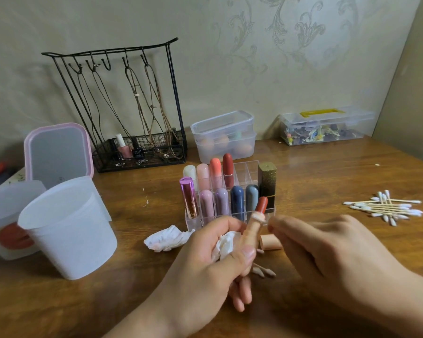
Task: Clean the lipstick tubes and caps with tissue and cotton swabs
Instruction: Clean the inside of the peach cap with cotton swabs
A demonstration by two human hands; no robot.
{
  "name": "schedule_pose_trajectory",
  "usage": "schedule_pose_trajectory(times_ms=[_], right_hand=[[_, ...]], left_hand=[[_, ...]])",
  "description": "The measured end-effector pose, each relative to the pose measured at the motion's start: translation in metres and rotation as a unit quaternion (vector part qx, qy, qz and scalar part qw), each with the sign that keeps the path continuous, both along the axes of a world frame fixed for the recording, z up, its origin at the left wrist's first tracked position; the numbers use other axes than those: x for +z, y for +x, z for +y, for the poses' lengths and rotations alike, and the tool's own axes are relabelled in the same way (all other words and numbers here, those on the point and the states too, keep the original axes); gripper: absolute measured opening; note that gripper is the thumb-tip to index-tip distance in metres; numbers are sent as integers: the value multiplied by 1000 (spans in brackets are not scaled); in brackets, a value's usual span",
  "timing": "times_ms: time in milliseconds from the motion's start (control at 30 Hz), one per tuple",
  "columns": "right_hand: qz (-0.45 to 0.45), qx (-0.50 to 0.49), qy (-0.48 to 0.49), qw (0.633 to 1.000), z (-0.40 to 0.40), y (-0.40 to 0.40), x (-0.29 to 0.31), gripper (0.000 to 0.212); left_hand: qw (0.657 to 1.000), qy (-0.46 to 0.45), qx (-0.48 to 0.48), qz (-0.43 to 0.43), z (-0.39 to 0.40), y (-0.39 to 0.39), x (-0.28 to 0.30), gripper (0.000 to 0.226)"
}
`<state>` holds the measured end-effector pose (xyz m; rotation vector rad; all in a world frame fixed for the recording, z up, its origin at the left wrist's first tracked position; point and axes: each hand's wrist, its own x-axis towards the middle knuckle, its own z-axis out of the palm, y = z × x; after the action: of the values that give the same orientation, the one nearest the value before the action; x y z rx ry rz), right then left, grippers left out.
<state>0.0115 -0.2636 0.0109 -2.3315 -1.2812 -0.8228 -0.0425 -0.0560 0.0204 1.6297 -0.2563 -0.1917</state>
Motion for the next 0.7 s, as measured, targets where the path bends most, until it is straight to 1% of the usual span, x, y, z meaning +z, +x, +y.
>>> schedule_pose_trajectory(times_ms=[133, 333, 433, 500, 567, 633, 700], right_hand=[[-9, -2, 3, 1000, -1, 1, -1, 35], [-13, -9, 12, 1000, -3, 1, 2, 29], [-18, 11, 2, 1000, -3, 1, 1, 33], [-17, 10, 2, 1000, -3, 1, 2, 33], [-11, -5, 6, 1000, -3, 1, 1, 29], [-9, -3, -12, 1000, -1, 1, -2, 29], [-3, 1, -13, 1000, -2, 1, -2, 29]], left_hand=[[998, 53, 21, -33, 1, 1, -3, 17], [997, 64, 33, -37, 1, 1, -4, 21], [998, 38, 37, -29, 0, 0, -2, 13], [999, -1, 34, -12, -1, 0, 0, 11], [999, -32, 26, 2, 0, 0, -1, 16], [998, -52, 30, 4, 0, 0, -2, 22], [996, -80, 35, 16, -1, 0, -2, 23]])
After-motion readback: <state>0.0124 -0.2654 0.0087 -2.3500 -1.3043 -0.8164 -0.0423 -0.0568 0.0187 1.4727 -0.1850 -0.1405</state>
